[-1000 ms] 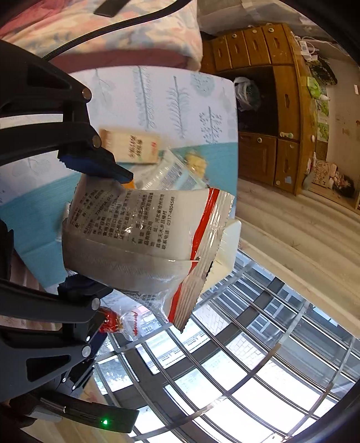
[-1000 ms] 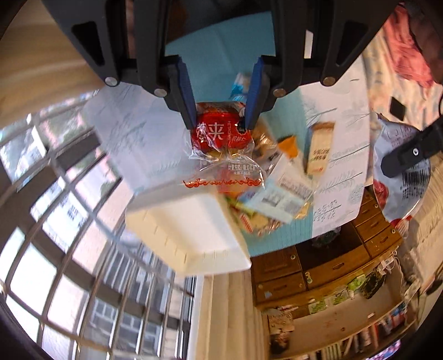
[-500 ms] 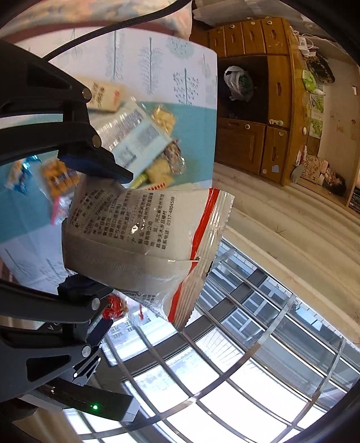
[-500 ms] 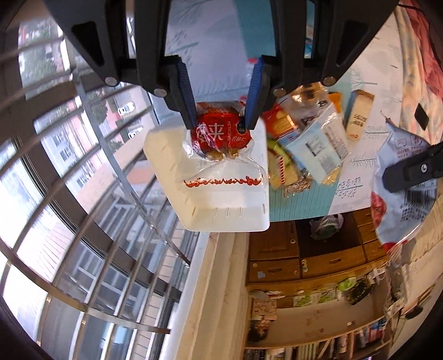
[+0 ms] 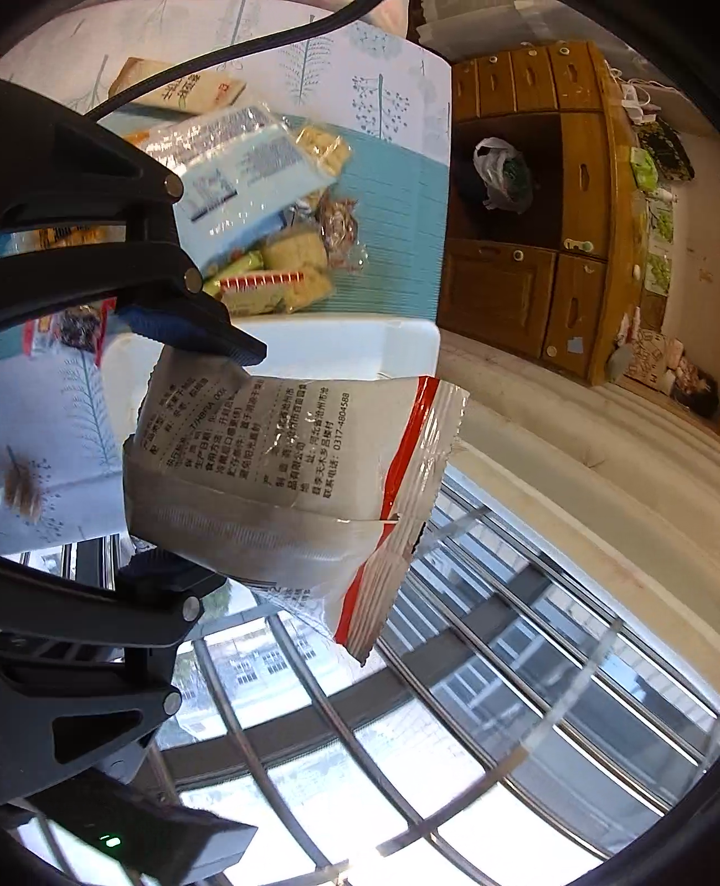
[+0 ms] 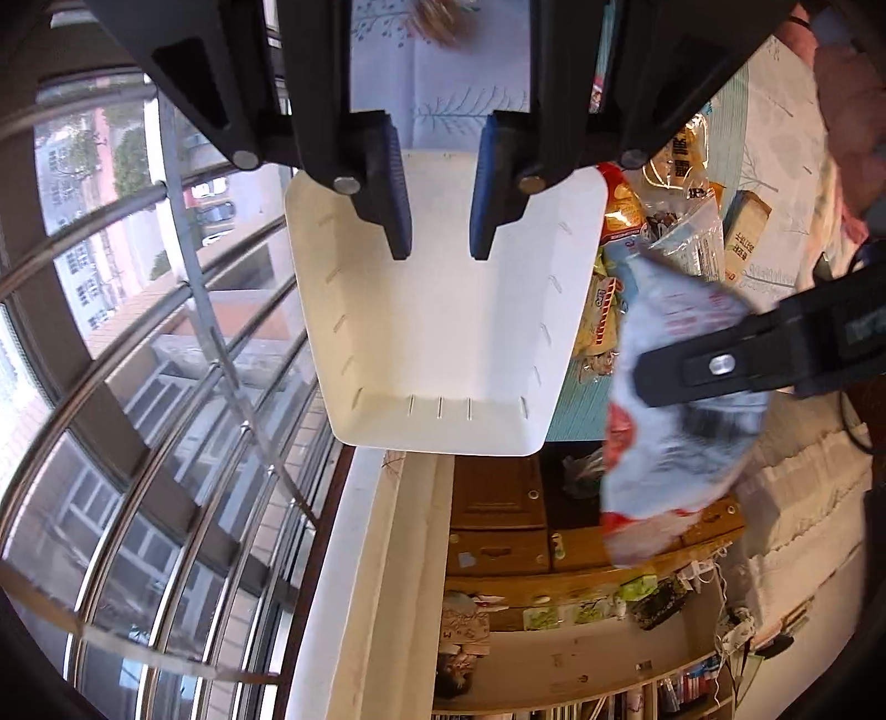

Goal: Organize snacks
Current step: 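Carry both packets into the white tray and open both tools to release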

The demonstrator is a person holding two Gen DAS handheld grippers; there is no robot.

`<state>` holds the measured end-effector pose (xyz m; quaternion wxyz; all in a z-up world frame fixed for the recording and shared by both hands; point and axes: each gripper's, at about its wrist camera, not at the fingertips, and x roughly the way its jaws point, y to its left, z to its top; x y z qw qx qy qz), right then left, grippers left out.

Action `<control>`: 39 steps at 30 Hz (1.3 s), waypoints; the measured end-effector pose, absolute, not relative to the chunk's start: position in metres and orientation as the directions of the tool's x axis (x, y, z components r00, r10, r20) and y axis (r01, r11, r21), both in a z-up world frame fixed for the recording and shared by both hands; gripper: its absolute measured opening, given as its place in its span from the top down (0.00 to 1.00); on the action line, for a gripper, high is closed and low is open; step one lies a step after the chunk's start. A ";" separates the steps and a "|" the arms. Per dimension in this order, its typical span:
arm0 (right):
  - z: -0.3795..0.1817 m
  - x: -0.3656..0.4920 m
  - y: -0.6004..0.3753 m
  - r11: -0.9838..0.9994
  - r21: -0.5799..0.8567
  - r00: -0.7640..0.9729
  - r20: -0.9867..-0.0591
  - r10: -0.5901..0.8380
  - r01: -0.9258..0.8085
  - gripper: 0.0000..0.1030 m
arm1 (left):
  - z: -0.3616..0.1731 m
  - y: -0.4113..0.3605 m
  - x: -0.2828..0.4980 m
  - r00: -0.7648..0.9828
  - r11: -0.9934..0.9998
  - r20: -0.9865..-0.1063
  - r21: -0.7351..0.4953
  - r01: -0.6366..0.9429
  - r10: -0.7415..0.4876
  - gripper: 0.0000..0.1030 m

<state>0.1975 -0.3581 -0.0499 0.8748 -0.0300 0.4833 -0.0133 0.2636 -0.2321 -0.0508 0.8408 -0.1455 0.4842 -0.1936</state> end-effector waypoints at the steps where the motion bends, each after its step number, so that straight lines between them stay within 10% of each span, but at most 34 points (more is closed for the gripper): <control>1: -0.053 0.199 -0.365 0.999 -0.046 0.527 -0.849 -0.035 -0.007 0.79 | -0.053 -0.239 0.267 0.449 0.889 -0.770 -0.421 0.178 -0.454 0.43; 5: -0.062 0.202 -0.382 1.000 0.009 0.503 -0.864 0.008 -0.001 0.79 | -0.062 -0.260 0.277 0.429 0.911 -0.806 -0.383 0.149 -0.409 0.13; 39: -0.080 0.111 -0.321 0.960 0.278 0.498 -0.836 0.228 0.028 0.75 | -0.024 -0.157 0.150 0.535 0.964 -0.802 -0.226 0.140 -0.265 0.13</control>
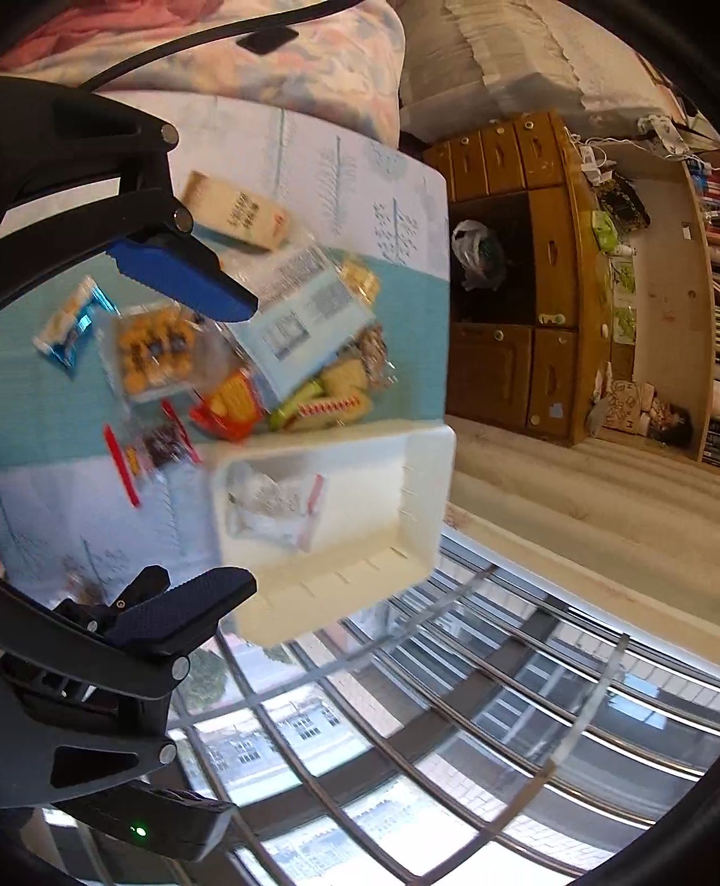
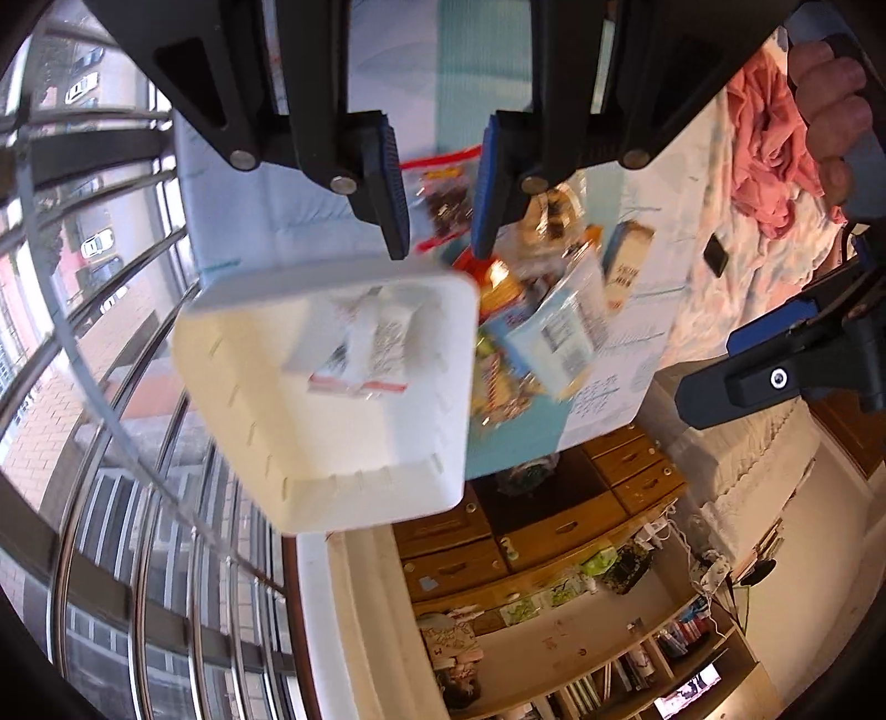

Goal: Organize snacks
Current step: 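Carry both packets into the white tray and open both tools to release, then grasp the brown snack bag with the right tool while the left tool grasps the blue wrapper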

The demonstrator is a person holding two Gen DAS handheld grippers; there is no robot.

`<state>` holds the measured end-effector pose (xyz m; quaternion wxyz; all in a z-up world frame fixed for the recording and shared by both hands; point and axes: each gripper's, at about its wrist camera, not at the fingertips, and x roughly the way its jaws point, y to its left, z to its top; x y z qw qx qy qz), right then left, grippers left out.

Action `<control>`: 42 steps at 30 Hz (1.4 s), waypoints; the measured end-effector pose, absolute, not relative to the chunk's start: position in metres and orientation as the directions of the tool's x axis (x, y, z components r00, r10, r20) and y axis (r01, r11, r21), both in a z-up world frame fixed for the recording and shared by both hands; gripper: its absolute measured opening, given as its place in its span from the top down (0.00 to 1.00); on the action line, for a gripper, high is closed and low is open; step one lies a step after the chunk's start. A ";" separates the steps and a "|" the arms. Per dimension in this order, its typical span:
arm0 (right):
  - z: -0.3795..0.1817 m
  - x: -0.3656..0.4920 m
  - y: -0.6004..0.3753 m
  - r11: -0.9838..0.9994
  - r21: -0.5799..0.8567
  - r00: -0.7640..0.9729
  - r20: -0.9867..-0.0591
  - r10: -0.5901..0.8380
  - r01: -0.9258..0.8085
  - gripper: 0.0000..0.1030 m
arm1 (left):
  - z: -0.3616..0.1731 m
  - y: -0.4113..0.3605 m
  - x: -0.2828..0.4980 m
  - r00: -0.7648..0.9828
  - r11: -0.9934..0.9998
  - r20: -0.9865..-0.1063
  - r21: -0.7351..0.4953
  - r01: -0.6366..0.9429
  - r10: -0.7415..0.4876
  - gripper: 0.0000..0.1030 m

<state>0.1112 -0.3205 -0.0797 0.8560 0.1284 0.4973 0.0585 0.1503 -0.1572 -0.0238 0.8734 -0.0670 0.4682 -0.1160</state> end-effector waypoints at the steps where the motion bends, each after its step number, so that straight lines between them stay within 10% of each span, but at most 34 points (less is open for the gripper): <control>1: -0.083 0.108 -0.317 0.958 0.286 0.492 -0.839 0.234 0.032 0.74 | -0.027 -0.153 0.146 0.525 0.968 -0.813 -0.209 0.141 -0.252 0.13; 22: -0.134 0.025 -0.291 0.833 0.376 0.458 -0.873 0.170 0.407 0.58 | -0.085 -0.105 0.109 0.313 0.952 -0.935 -0.068 0.299 -0.165 0.13; 42: -0.190 -0.017 -0.373 0.674 0.153 0.377 -0.905 -0.198 0.723 0.26 | -0.223 -0.145 0.120 0.050 0.860 -0.997 -0.026 0.509 -0.059 0.13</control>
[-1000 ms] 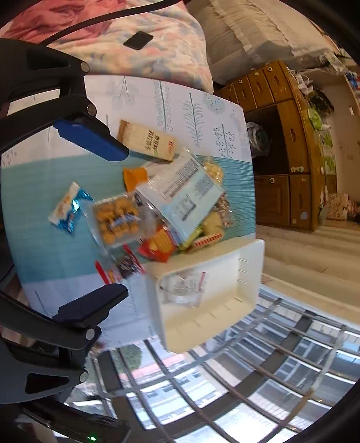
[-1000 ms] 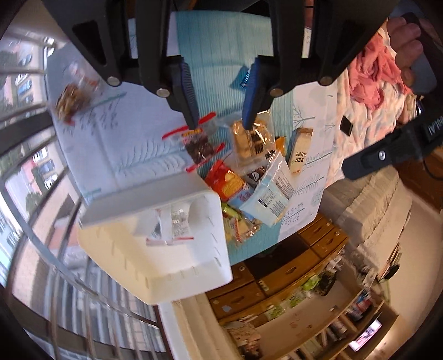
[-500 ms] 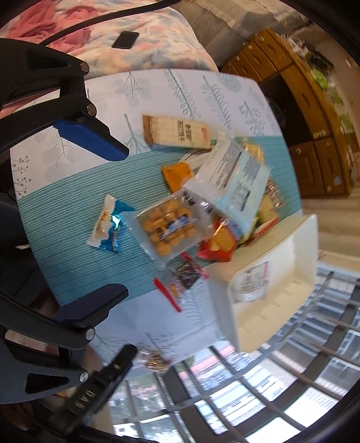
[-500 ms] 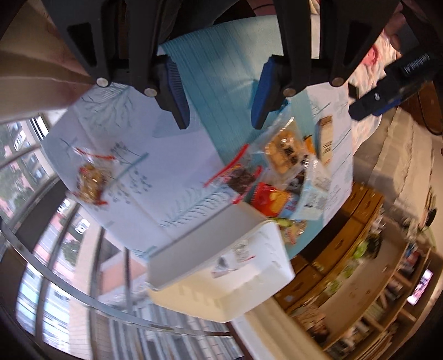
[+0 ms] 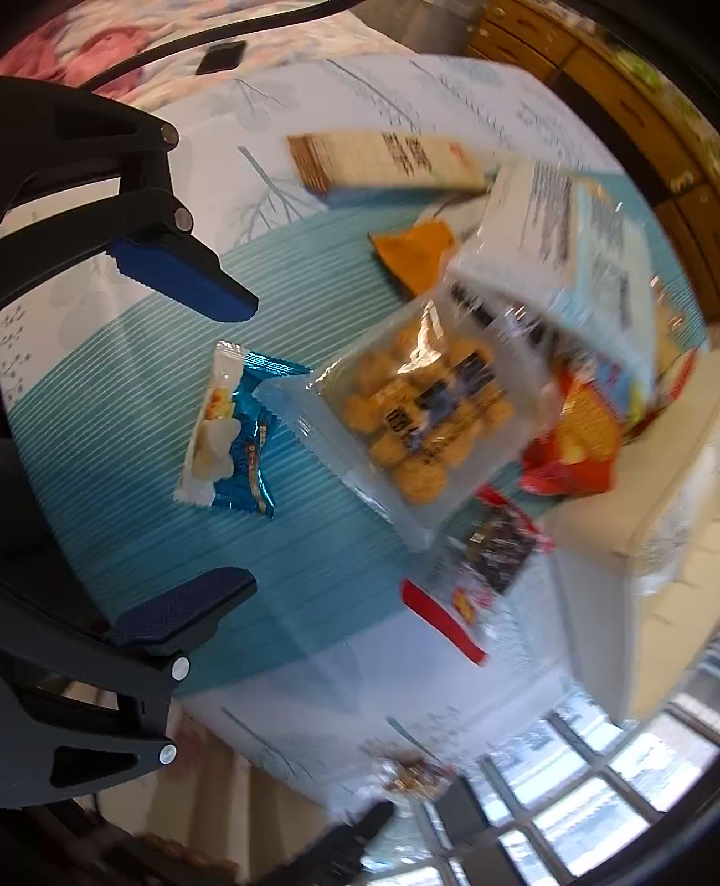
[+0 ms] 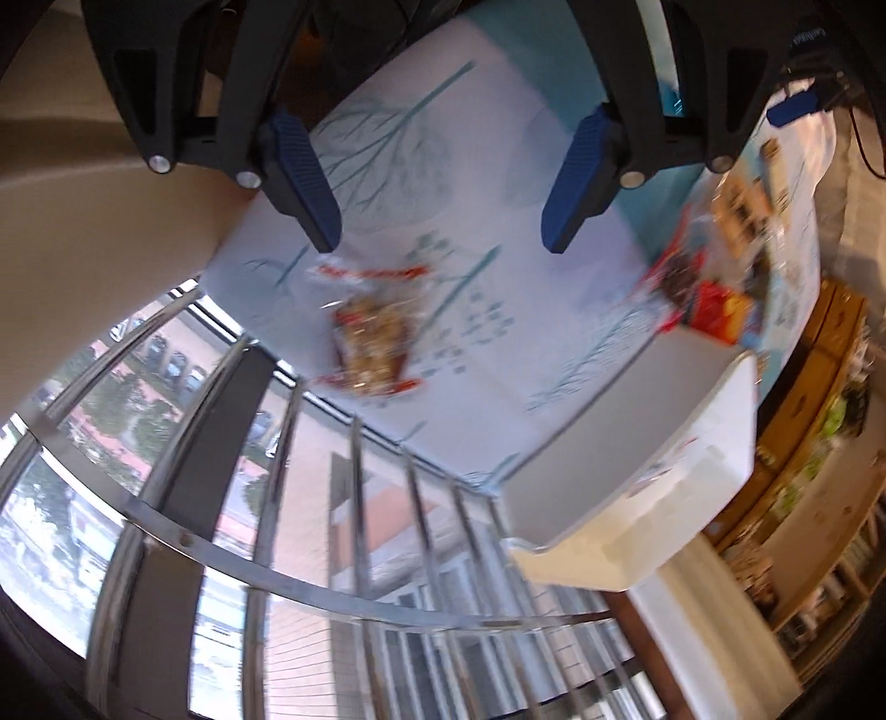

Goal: Organize snacks
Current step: 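Grasp the brown snack bag with the right tool while the left tool grasps the blue wrapper, then lift both snacks into the white tray and open both tools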

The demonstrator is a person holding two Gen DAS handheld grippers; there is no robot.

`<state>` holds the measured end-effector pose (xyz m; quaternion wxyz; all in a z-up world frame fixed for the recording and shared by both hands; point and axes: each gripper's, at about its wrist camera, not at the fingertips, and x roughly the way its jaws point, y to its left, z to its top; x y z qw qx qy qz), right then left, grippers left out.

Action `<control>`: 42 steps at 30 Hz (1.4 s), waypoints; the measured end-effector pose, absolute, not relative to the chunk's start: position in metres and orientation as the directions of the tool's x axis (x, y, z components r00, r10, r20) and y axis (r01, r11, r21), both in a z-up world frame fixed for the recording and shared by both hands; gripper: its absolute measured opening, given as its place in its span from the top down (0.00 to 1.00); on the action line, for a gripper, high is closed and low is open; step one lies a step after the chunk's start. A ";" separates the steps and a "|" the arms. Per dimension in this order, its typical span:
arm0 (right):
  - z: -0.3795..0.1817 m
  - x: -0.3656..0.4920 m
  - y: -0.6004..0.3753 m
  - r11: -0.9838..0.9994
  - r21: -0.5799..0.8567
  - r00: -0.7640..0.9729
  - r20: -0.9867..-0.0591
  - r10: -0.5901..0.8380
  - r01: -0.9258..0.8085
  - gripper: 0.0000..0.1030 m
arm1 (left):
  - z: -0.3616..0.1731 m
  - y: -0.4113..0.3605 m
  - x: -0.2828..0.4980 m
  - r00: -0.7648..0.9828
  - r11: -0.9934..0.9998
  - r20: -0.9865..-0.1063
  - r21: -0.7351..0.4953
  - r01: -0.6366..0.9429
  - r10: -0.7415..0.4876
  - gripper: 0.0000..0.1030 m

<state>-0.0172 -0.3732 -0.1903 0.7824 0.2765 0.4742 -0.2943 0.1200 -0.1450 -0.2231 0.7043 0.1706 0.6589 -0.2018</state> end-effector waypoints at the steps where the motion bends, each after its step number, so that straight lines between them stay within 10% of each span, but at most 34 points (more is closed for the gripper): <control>1: -0.194 -0.017 -0.378 0.668 0.144 0.367 -0.907 -0.206 0.730 0.26 | -0.229 -0.146 0.121 0.043 0.858 -0.998 -0.012 0.513 -0.039 0.13; 14: -0.221 0.003 -0.412 0.638 0.088 0.305 -0.921 -0.240 0.765 0.26 | -0.270 -0.143 0.140 -0.064 0.864 -0.998 -0.011 0.503 0.025 0.13; 42: -0.217 0.001 -0.398 0.672 0.128 0.229 -0.971 -0.063 0.729 0.47 | -0.251 -0.116 0.092 -0.064 0.896 -0.998 -0.025 0.444 0.004 0.56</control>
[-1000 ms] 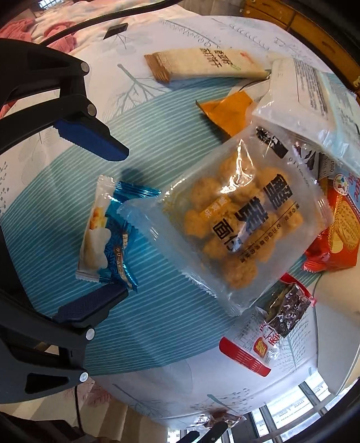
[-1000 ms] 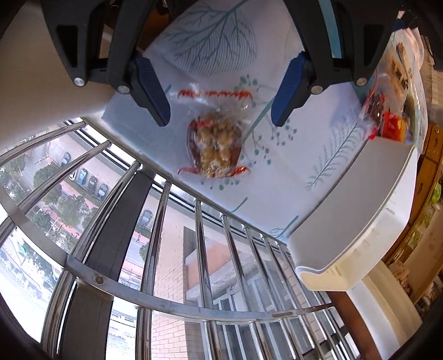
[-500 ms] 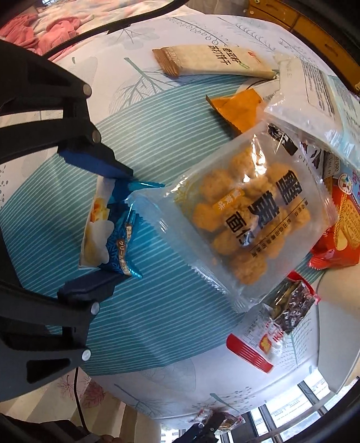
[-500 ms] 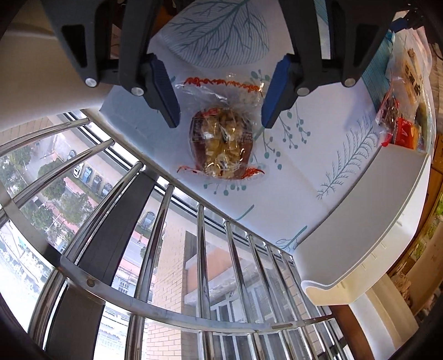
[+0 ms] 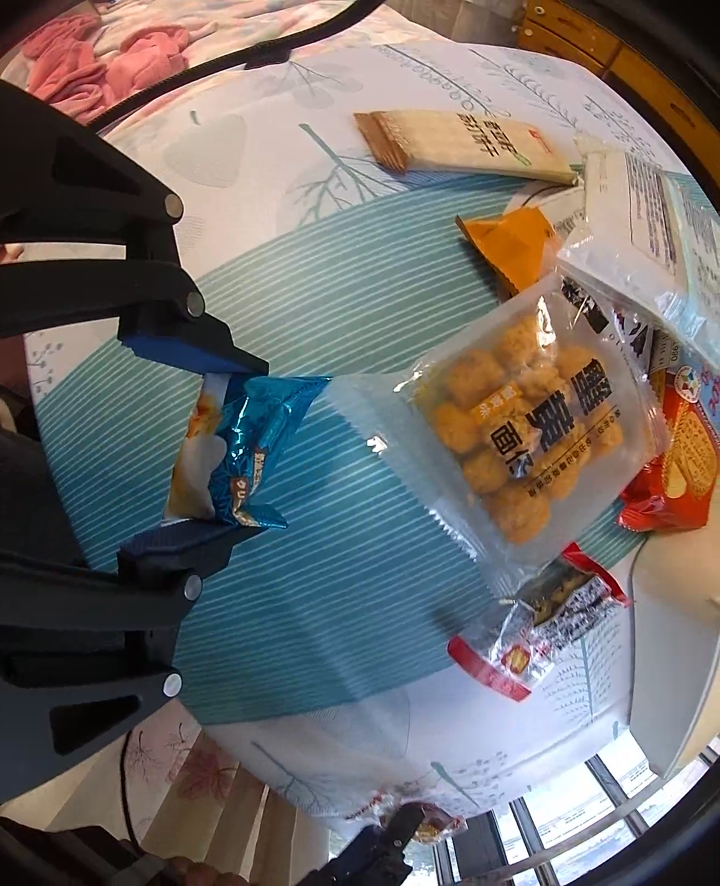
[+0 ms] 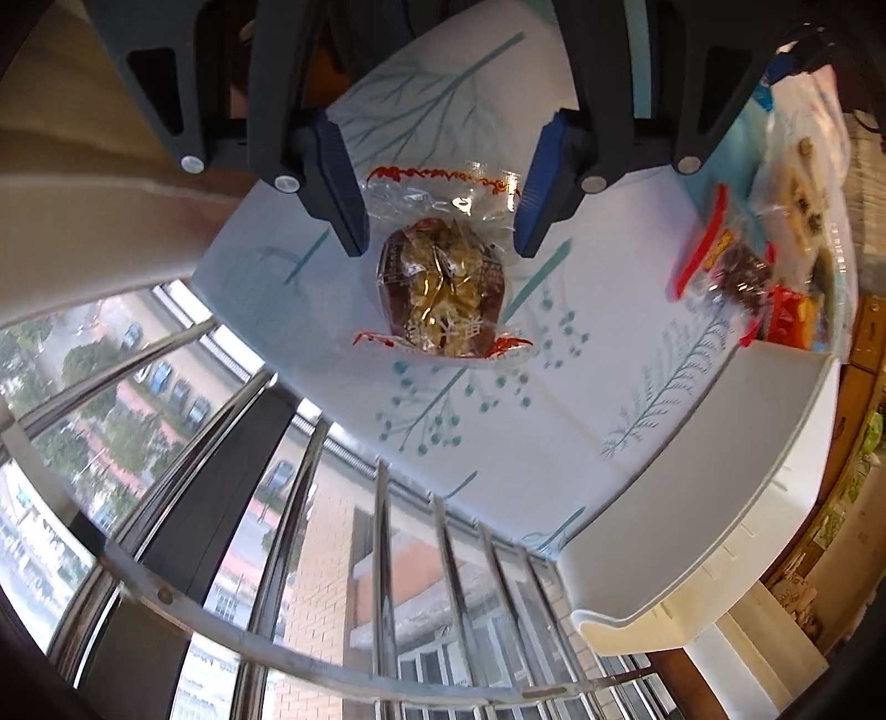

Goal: Organize snacks
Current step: 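Lift both snacks into the white tray and open both tools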

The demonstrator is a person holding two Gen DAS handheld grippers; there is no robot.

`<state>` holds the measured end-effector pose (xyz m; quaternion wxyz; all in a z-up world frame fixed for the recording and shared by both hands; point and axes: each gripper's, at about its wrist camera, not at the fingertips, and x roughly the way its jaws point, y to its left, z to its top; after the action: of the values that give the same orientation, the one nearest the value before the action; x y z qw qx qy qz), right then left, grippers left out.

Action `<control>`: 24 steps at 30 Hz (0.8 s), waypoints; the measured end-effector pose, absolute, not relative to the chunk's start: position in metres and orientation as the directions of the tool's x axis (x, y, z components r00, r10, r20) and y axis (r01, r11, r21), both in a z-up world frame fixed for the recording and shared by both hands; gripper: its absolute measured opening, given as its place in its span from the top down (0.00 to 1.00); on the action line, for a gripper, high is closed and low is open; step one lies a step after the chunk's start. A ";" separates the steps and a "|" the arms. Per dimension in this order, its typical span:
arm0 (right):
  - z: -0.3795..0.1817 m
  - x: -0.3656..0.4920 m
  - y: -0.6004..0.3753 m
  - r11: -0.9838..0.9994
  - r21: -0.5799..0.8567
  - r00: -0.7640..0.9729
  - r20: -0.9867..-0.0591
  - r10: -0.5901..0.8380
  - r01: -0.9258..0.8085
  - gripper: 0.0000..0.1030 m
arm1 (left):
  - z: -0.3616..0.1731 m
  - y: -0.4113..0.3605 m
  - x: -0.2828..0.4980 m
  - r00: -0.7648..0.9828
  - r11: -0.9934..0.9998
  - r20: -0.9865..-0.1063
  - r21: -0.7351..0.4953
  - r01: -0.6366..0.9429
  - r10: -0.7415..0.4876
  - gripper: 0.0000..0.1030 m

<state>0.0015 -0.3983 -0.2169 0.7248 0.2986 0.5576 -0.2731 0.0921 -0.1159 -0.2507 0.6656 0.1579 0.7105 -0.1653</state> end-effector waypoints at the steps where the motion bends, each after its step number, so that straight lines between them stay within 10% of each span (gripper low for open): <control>1: -0.215 0.003 -0.396 0.673 0.143 0.230 -0.972 -0.041 0.726 0.47 | -0.246 -0.115 0.093 -0.063 0.897 -0.998 -0.026 0.442 0.002 0.56; 24: -0.099 0.132 -0.365 0.899 0.287 0.419 -0.898 0.132 0.331 0.47 | -0.092 -0.184 0.174 0.213 0.960 -0.972 -0.035 0.277 -0.097 0.55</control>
<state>0.1323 -0.3655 -0.0987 0.8141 0.2162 0.5354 -0.0612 0.1736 -0.1842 -0.0922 0.7753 0.0732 0.6157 -0.1204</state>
